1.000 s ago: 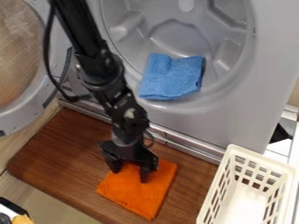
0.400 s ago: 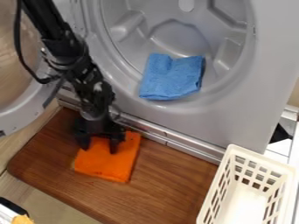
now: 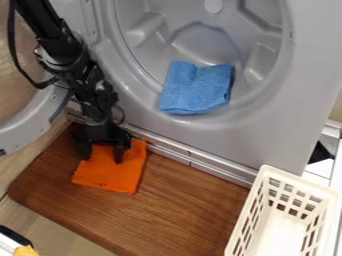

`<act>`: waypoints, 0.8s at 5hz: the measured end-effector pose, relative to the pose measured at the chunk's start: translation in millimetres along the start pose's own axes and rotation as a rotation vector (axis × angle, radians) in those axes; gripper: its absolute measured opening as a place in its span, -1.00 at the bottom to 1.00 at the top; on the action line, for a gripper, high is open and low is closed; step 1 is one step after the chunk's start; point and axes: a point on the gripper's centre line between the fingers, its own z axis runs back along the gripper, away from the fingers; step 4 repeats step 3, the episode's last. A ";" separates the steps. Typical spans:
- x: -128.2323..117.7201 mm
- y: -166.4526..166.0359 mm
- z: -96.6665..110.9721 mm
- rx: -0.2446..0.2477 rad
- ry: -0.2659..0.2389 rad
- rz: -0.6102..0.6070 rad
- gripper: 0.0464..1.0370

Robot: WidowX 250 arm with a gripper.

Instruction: Moved the orange cloth on left side of the table

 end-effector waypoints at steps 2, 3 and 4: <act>5.3 -9.2 28.9 -0.025 -0.028 -0.073 0.93; 0.4 -17.1 51.5 -0.018 -0.071 -0.094 0.93; 0.4 -17.1 51.5 -0.018 -0.071 -0.094 0.93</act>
